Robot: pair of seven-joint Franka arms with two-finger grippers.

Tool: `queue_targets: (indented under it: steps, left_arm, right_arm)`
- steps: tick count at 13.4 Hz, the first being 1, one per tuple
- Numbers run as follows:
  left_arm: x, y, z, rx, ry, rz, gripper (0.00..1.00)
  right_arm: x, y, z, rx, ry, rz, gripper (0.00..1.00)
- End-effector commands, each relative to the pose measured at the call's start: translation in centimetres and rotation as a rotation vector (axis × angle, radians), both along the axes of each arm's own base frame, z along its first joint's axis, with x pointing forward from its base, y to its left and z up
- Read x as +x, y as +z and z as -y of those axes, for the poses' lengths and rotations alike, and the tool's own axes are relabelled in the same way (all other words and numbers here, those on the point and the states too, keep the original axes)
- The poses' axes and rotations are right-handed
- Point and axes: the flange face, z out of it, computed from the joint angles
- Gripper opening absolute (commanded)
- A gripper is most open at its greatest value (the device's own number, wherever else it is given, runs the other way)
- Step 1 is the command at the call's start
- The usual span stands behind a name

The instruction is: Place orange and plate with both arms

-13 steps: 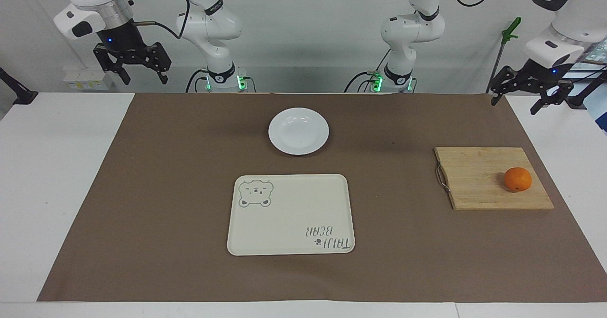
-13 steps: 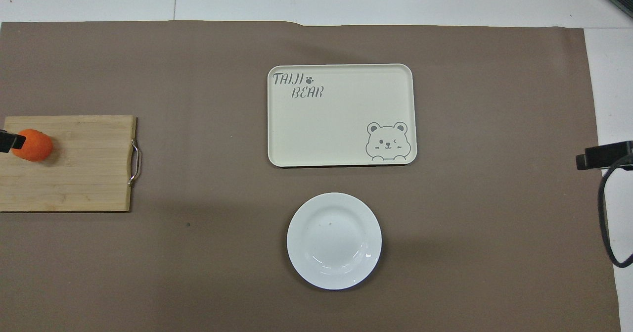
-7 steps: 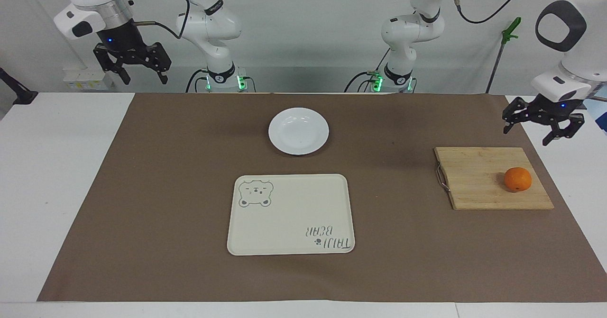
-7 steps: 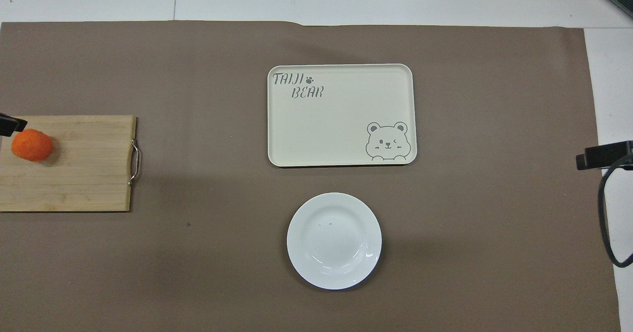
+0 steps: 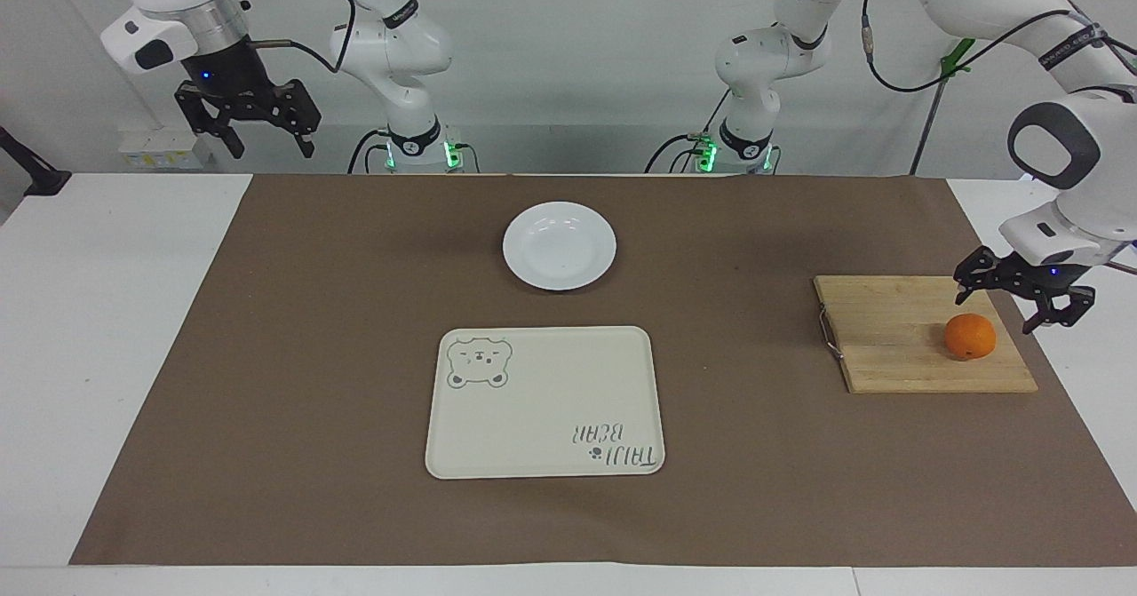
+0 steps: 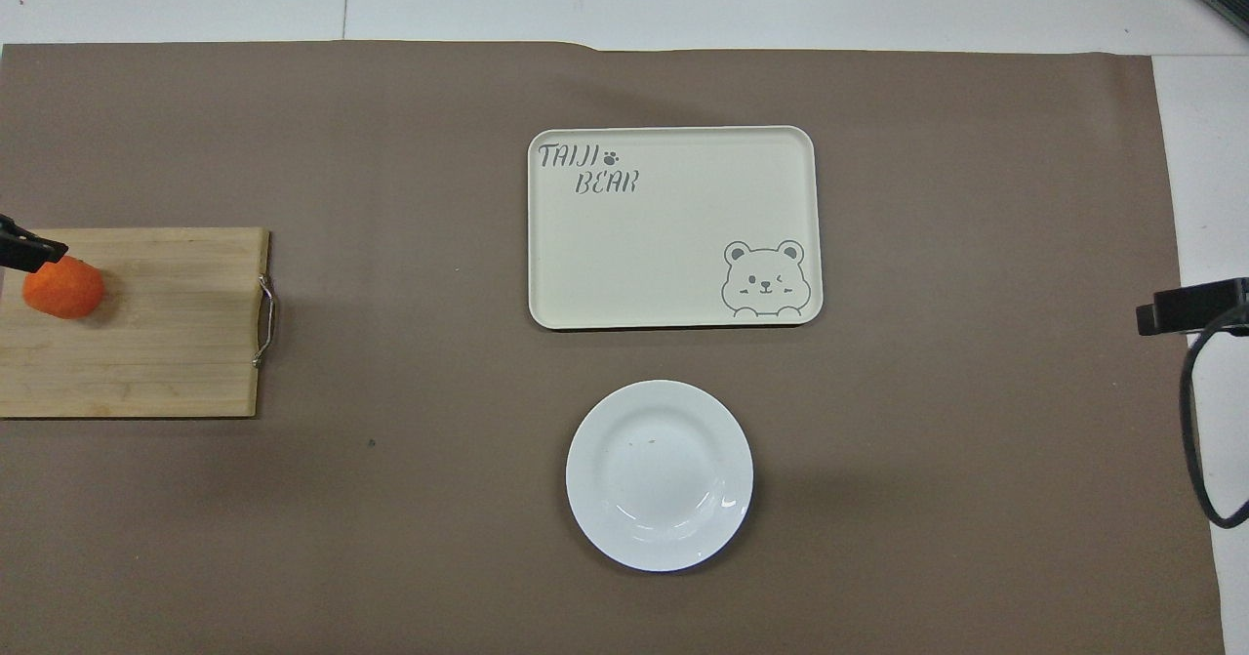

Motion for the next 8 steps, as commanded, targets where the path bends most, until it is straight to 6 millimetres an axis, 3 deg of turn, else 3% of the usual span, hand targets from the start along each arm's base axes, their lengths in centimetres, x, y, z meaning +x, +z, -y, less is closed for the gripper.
queue_targets:
  steps: [1,8]
  left_arm:
    - [-1.3,-3.3,-2.1,-0.009,-0.024,-0.006,1.0]
    - [-1.2,-11.3,-3.7,-0.011,0.001,-0.035,1.0]
  right_arm:
    - [-0.4,0.4,0.0,-0.009,0.02,-0.001,1.0]
    - [-0.4,0.4,0.0,-0.009,0.02,-0.001,1.0]
